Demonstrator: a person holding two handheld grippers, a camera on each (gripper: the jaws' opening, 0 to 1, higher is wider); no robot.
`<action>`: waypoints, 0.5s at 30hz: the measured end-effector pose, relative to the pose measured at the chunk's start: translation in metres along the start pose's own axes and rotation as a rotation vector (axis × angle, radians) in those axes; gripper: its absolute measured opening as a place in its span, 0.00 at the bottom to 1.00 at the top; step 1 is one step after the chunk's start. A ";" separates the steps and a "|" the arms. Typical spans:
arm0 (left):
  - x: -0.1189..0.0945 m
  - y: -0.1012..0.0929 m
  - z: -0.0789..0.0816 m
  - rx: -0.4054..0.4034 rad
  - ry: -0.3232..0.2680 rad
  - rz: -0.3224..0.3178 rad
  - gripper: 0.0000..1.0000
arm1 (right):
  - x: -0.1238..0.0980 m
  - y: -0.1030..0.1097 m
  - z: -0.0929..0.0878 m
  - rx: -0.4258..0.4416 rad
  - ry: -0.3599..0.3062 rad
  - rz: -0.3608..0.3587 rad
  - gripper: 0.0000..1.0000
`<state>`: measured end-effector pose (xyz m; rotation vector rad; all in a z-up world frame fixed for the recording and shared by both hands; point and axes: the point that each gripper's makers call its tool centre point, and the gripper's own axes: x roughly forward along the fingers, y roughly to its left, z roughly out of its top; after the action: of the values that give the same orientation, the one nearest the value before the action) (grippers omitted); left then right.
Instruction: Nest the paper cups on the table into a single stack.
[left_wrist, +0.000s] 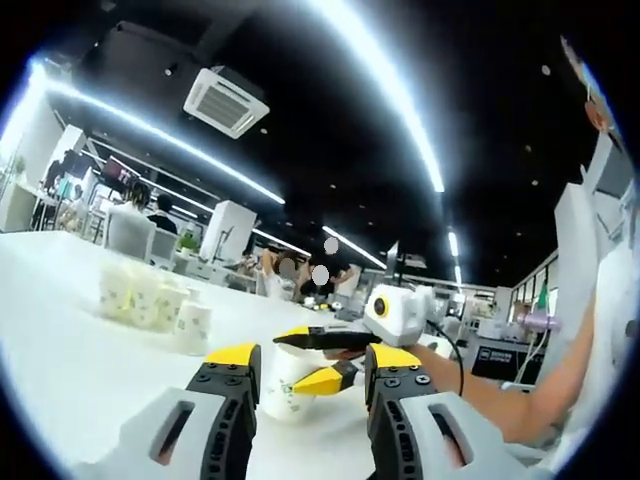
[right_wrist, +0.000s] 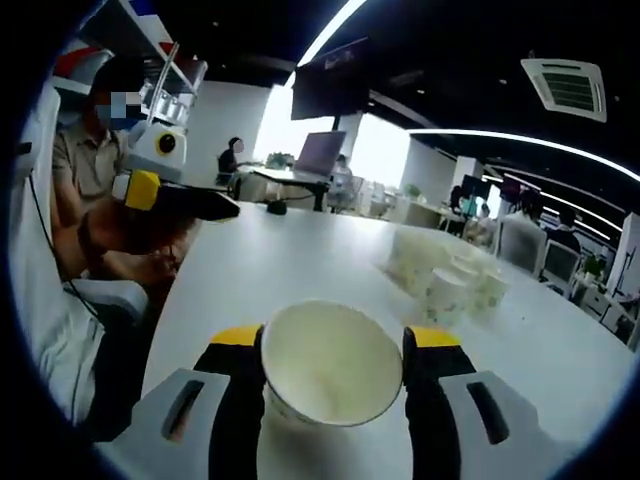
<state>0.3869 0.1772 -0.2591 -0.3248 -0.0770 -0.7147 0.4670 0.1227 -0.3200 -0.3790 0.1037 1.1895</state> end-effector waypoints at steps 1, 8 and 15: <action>0.000 -0.001 0.000 0.002 -0.001 -0.002 0.44 | 0.000 0.000 0.000 0.002 0.000 -0.002 0.58; -0.001 -0.003 0.000 0.011 0.003 -0.009 0.44 | 0.002 0.002 0.000 0.019 -0.011 -0.006 0.61; -0.008 0.004 0.006 0.003 -0.029 0.006 0.42 | -0.001 0.008 0.008 0.066 -0.054 -0.007 0.72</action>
<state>0.3840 0.1876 -0.2558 -0.3323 -0.1049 -0.7042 0.4586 0.1271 -0.3145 -0.2896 0.0947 1.1860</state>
